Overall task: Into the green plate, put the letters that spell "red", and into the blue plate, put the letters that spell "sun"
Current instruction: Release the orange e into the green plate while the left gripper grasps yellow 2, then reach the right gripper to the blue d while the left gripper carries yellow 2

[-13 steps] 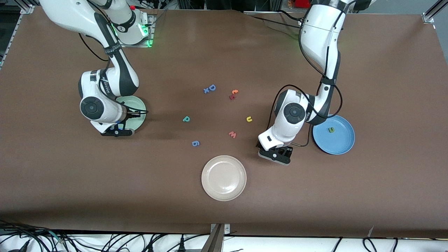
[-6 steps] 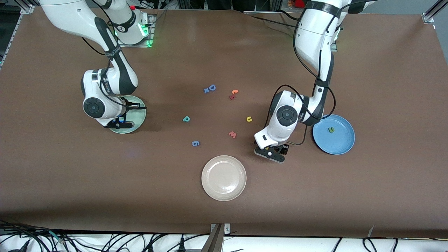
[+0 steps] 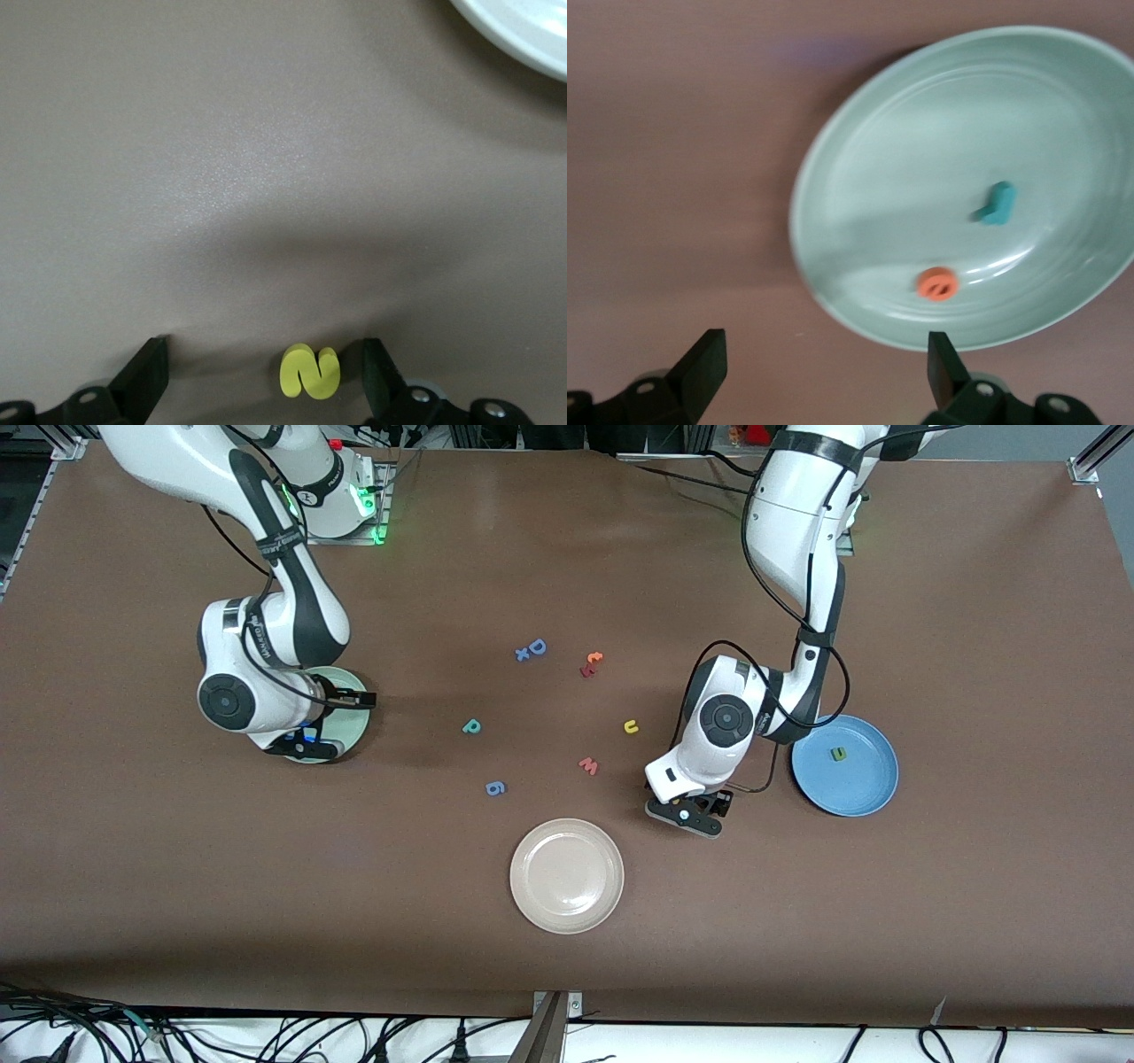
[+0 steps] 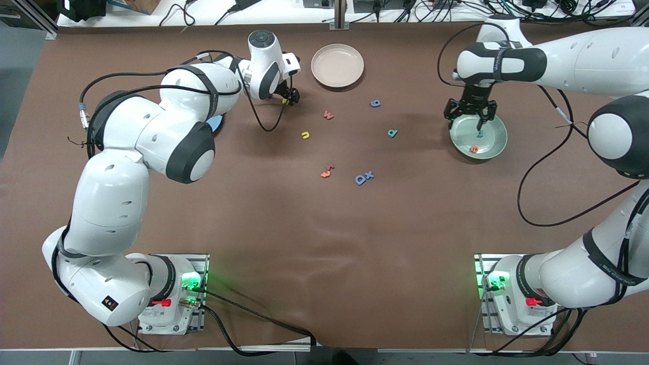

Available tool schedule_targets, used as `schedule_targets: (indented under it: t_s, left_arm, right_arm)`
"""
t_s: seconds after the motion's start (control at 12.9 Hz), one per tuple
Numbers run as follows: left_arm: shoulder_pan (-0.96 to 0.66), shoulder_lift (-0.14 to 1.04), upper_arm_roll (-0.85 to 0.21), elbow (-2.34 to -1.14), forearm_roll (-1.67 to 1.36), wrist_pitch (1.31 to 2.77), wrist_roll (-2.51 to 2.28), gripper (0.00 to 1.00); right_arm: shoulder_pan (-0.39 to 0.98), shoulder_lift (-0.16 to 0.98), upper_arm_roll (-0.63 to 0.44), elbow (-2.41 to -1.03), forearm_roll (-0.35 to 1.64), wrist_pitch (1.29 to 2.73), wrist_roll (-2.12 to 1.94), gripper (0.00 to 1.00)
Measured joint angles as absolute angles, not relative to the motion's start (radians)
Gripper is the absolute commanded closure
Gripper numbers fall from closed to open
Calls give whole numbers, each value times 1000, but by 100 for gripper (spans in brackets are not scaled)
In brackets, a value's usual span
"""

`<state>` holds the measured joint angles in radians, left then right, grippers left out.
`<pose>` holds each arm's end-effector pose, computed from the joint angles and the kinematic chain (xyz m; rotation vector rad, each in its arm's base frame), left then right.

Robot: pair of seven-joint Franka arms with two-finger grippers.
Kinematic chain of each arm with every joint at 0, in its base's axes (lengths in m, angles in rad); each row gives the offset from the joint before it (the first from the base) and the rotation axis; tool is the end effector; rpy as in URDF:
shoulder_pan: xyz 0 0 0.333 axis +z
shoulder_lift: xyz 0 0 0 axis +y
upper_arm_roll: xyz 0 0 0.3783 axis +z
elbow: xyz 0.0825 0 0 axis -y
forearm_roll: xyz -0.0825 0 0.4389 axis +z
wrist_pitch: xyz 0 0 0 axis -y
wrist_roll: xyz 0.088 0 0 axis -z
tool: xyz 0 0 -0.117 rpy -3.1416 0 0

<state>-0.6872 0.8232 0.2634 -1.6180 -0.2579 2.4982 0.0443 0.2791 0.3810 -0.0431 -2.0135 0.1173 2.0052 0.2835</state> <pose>0.6970 -0.3459 0.1525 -3.0809 0.5571 -0.1518 0.5944 0.1518 0.2463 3.0525 -0.1802 -0.6123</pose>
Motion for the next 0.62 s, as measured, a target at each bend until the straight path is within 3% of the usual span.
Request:
schedule_targets:
  t_s: [0.23,0.39,0.62]
  left_arm:
    - [-698,823,266,-1611,-258,2495,49,57]
    - [-698,823,270,-1611,-258,2494,52,66]
    - [-698,825,271,-1610,-258,2494,59,94]
  right_arm:
    - [281,378,56,-2011,120,2076,484,0]
    - [284,379,125,-2011,120,2149,632,0]
    - [296,386,167,-2013,120,2242,775,1]
